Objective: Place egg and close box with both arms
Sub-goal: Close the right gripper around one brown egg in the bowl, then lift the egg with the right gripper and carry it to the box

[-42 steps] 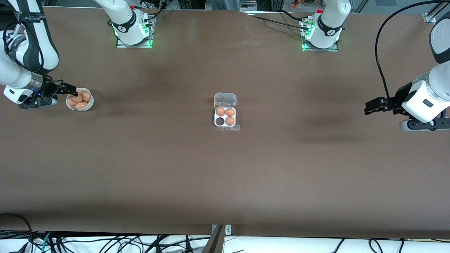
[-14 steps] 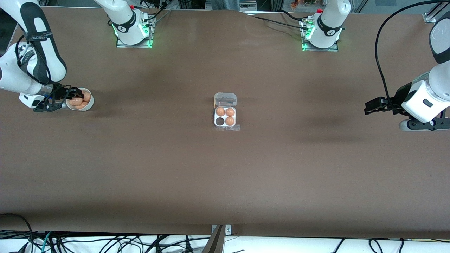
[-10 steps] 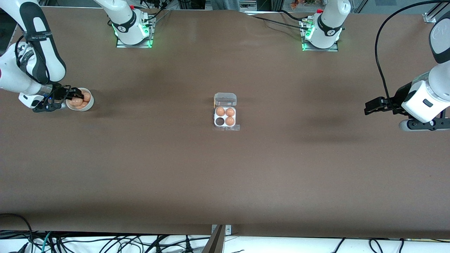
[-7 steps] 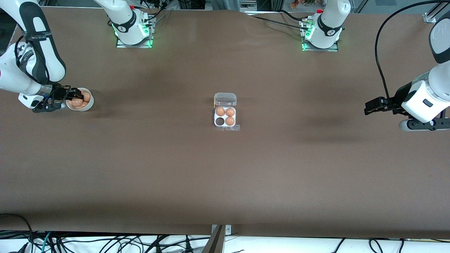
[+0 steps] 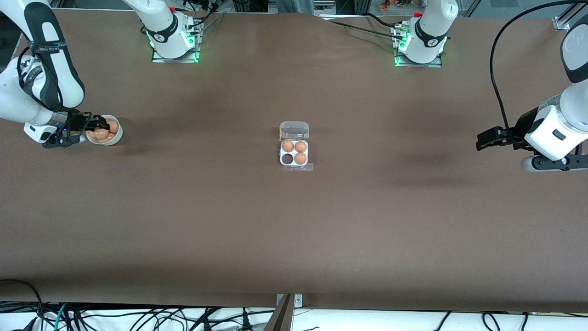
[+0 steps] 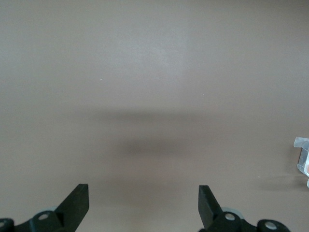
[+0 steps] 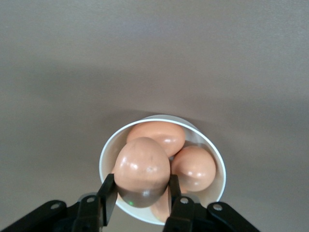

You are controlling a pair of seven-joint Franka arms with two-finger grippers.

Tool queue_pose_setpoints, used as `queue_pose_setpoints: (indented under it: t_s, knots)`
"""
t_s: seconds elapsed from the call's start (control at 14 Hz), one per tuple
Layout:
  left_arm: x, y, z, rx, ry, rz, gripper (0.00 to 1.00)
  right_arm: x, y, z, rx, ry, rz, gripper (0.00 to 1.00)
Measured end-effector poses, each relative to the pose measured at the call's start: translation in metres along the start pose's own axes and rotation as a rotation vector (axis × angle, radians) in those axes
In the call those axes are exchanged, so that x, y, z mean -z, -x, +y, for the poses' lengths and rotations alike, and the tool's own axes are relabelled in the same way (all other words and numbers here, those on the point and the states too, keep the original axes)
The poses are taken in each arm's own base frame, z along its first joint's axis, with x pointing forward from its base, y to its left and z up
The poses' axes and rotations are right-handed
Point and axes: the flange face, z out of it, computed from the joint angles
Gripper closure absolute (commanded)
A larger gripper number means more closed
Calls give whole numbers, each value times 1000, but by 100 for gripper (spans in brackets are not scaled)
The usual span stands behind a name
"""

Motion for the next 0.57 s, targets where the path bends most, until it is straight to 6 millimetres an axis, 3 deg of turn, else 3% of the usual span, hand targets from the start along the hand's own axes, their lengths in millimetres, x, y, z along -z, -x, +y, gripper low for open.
queue_pose_setpoints:
  t_s: [0.36,0.57]
  knots:
    - [0,0,0,0,0,0,0,35,-16,-7,-15,-45,-47,65]
    - [0,0,0,0,0,0,0,64,-43,-41,-54,-48,-84,65]
